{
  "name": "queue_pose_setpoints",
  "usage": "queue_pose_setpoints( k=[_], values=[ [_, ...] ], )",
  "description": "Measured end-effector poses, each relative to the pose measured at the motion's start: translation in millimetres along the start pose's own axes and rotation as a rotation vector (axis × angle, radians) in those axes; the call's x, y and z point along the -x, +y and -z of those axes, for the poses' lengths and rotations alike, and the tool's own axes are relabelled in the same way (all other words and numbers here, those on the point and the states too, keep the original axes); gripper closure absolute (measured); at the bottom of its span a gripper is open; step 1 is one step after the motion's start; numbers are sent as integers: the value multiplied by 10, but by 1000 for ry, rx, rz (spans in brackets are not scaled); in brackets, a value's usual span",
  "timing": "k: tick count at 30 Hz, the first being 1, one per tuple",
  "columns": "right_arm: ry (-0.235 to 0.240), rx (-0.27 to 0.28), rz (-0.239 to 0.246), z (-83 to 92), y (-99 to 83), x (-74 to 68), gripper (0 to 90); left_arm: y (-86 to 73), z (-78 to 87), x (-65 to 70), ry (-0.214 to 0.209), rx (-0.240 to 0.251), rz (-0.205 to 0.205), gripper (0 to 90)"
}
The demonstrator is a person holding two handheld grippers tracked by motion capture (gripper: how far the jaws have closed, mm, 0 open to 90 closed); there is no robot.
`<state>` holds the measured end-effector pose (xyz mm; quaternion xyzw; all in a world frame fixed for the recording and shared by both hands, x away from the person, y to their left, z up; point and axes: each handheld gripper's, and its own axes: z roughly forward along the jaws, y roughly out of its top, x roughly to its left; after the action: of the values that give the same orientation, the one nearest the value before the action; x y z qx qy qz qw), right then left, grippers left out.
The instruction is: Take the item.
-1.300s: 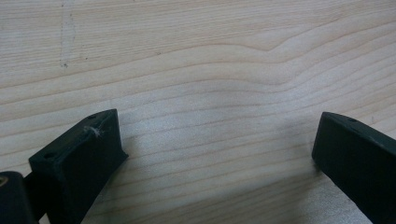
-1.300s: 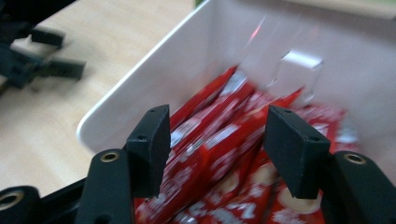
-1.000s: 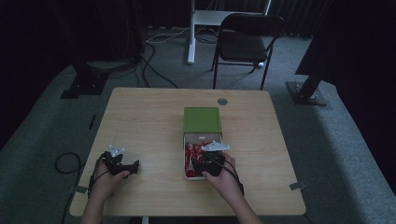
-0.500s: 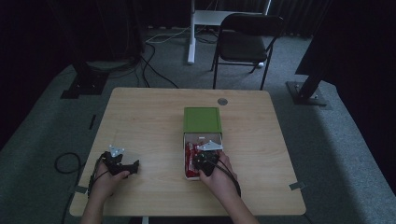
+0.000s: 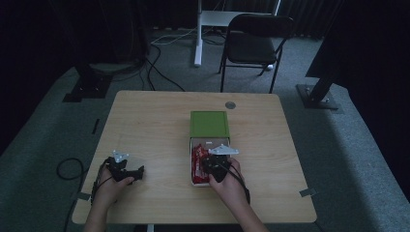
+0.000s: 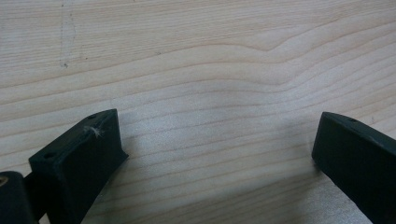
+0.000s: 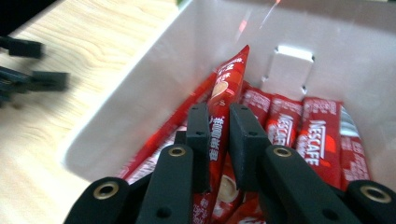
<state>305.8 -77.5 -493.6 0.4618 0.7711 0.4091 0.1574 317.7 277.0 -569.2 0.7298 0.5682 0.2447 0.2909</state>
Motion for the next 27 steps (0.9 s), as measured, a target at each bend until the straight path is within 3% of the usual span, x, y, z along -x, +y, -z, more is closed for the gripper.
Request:
queue_pose_setpoints(
  k=[14, 20, 27],
  values=[
    [64, 50, -2, 259, 50, -11, 795, 0, 0, 0, 0, -1, 0, 24],
    [82, 138, -11, 403, 115, 42, 793, 1, 1, 0, 0, -2, 0, 24],
    [83, 188, -12, 501, 191, 91, 793, 1, 1, 0, 0, -2, 0, 24]
  ],
)
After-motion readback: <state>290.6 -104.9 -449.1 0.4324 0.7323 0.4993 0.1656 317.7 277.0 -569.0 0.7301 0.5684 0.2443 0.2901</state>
